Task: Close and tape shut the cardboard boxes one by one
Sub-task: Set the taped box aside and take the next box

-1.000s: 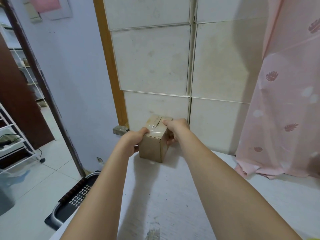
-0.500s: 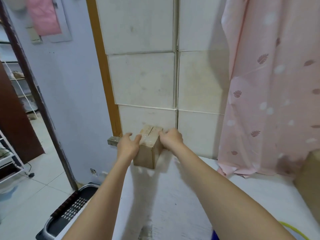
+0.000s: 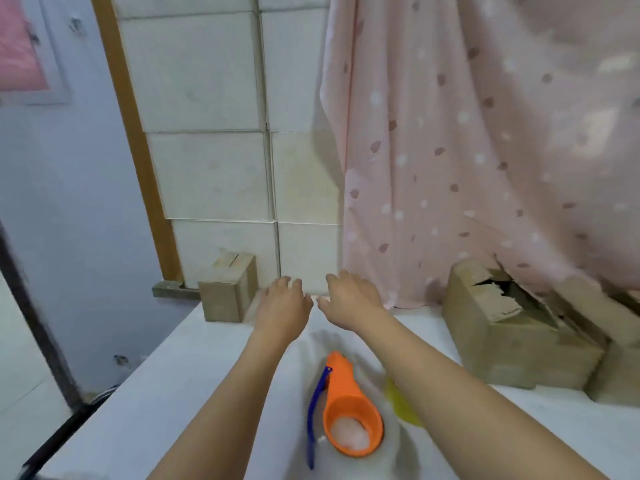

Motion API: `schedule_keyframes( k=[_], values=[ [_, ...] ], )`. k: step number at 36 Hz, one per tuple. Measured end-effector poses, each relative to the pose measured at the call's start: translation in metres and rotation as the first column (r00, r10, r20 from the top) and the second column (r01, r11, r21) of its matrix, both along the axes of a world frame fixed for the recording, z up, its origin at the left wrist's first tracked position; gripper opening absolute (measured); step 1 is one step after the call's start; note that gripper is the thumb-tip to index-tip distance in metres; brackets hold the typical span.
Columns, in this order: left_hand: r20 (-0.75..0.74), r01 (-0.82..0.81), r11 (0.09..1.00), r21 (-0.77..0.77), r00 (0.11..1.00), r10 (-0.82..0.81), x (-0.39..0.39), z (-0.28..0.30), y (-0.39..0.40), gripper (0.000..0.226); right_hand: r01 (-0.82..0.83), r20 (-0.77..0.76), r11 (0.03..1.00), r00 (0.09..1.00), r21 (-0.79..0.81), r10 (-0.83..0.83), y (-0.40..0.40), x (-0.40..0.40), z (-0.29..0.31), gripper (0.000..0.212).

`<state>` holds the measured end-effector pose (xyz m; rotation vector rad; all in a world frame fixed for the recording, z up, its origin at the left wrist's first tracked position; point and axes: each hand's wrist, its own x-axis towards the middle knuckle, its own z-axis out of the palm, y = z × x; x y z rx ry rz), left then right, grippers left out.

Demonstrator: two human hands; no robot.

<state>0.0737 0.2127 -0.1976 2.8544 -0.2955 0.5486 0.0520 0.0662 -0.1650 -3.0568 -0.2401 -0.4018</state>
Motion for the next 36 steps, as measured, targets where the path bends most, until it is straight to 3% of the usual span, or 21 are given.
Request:
schedule_keyframes(
  k=[11,18,36],
  values=[
    [0.048,0.143,0.982,0.123,0.988,-0.150,-0.076,0.007,-0.092,0.031,0.144,-0.012,0.989,0.990,0.034,-0.144,-0.093,-0.102,0.001,0.045],
    [0.024,0.218,0.958,0.188,0.974,-0.226,-0.115,-0.001,-0.146,0.037,0.187,0.019,0.982,0.982,-0.014,-0.187,-0.132,-0.155,-0.005,0.045],
    [-0.051,0.317,0.906,0.281,0.947,-0.316,-0.160,-0.016,-0.237,0.029,0.337,-0.083,0.941,0.938,-0.015,-0.338,-0.234,-0.229,-0.023,0.034]
  ],
)
